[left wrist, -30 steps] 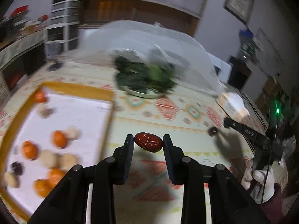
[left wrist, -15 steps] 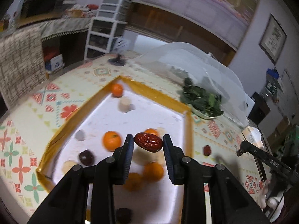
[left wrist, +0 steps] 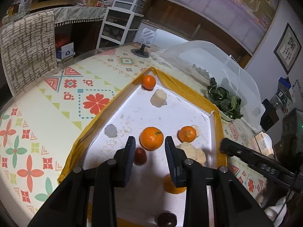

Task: Organize fruits
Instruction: 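Carry both items to the white tray and open both tools to release them, then grasp a red date with the left tool while the right tool grasps a chestnut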

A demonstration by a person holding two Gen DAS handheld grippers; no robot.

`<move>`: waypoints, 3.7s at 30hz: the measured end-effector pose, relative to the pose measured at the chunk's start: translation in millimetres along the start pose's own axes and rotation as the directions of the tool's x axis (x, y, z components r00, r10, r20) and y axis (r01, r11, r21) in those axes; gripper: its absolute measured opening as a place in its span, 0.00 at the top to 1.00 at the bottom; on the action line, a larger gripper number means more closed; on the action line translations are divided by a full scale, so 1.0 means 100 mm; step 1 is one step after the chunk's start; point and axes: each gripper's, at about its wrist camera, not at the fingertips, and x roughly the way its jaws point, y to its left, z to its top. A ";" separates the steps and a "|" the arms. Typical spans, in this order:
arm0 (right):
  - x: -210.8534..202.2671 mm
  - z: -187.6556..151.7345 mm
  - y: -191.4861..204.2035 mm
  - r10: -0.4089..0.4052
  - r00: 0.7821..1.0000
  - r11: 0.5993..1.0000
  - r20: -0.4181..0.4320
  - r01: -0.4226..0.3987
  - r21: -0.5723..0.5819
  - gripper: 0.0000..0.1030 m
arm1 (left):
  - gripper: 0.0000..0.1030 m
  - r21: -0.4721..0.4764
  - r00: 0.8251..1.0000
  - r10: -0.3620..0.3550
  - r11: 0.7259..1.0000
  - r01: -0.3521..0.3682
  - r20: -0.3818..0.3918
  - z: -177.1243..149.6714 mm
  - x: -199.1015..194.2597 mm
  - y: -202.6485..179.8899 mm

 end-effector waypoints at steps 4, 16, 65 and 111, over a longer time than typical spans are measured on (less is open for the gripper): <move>0.17 0.02 0.02 -0.038 0.999 0.999 -0.019 0.038 0.000 0.71 | 0.55 -0.006 1.000 -0.007 1.000 0.007 -0.006 0.01 -0.01 0.03; -0.01 0.09 -0.06 -0.042 0.998 0.998 0.050 0.039 0.048 0.57 | 0.37 -0.021 0.999 -0.035 0.999 0.035 0.017 0.06 -0.18 -0.01; -1.46 -0.96 -1.94 -0.250 0.953 0.928 0.169 0.186 0.324 0.38 | 0.12 0.520 0.987 0.151 0.840 -0.152 0.044 -0.84 -0.01 -2.28; -0.96 -0.51 -2.81 -0.385 0.922 0.885 0.034 0.358 0.298 0.59 | 0.12 0.510 0.981 0.061 0.859 0.043 -0.185 -0.72 0.94 -2.57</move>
